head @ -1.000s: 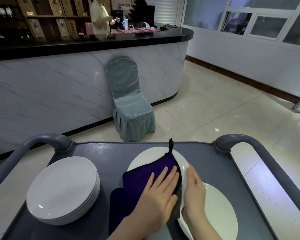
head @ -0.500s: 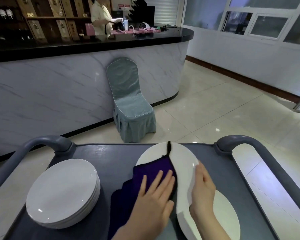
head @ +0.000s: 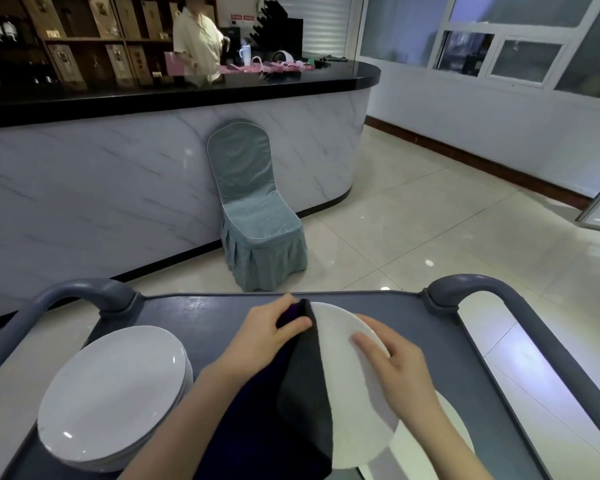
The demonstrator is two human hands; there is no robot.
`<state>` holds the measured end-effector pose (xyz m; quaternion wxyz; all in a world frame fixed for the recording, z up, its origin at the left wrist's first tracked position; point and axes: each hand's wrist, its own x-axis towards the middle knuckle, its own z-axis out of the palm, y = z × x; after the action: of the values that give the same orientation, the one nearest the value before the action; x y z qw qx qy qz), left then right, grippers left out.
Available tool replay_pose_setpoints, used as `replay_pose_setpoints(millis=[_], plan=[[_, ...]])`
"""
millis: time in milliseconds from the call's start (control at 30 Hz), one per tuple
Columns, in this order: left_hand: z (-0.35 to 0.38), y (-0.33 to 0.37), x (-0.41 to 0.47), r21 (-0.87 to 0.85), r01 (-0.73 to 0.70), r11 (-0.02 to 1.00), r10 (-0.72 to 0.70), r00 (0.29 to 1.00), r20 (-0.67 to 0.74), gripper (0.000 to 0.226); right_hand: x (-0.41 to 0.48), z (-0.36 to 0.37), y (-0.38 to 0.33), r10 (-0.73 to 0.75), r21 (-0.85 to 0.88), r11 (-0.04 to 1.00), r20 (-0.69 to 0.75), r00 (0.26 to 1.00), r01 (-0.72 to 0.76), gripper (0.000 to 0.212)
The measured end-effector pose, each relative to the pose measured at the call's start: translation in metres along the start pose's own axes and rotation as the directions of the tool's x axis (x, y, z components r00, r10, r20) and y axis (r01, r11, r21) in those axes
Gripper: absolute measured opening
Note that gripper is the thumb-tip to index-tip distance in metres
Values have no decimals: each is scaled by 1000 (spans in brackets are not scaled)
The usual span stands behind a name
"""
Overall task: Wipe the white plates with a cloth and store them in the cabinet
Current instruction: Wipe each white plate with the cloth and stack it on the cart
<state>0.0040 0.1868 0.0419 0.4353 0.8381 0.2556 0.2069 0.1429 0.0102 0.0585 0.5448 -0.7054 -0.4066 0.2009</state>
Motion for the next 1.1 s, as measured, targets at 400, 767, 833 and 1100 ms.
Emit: replay_pose_setpoints(millis=[400, 767, 833, 1100], plan=[[-9, 9, 3, -59, 1, 998, 4, 996, 84, 19, 15, 5, -9, -104, -78, 990, 176, 979, 119, 26], [-8, -8, 2, -65, 114, 991, -121, 987, -102, 24, 27, 4, -3, -61, -44, 997, 160, 985, 68, 26], [-9, -2, 10, 40, 61, 997, -62, 997, 38, 25, 32, 9, -4, -71, -116, 988, 247, 966, 103, 24], [36, -18, -9, -721, 277, 635, -668, 666, -333, 28, 26, 42, -17, 190, 366, 931, -462, 866, -10, 36]])
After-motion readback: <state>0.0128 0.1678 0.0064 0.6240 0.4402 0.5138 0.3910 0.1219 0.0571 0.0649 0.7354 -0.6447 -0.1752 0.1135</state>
